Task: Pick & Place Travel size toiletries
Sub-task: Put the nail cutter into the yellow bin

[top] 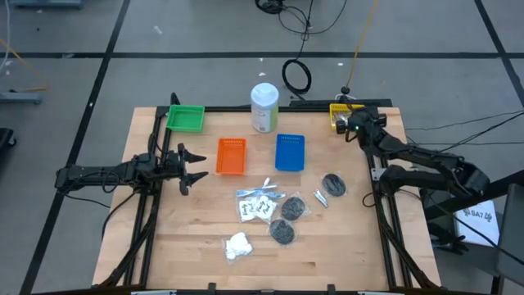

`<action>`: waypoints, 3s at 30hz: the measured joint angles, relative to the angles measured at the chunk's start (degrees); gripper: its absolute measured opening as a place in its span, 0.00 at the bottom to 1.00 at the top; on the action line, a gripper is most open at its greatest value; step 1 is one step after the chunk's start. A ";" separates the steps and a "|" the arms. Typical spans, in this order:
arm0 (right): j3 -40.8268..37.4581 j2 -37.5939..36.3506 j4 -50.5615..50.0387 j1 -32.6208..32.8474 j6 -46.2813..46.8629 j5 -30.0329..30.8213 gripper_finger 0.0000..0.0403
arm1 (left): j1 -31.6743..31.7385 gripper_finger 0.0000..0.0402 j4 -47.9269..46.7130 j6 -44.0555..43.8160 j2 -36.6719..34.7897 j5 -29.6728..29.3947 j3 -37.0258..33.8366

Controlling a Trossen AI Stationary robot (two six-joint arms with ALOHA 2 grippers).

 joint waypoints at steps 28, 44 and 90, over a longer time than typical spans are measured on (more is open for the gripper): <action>-0.71 -4.26 32.33 26.72 12.64 -71.35 0.41 | -0.02 0.68 -0.02 -0.01 0.01 0.00 0.00; 17.02 11.40 -26.61 75.57 38.74 -13.64 0.41 | -0.01 0.68 -0.07 -0.01 0.01 -0.01 -0.01; 13.16 26.65 -31.72 70.67 45.73 -20.27 0.10 | -0.02 0.68 -0.02 0.00 0.02 0.00 -0.01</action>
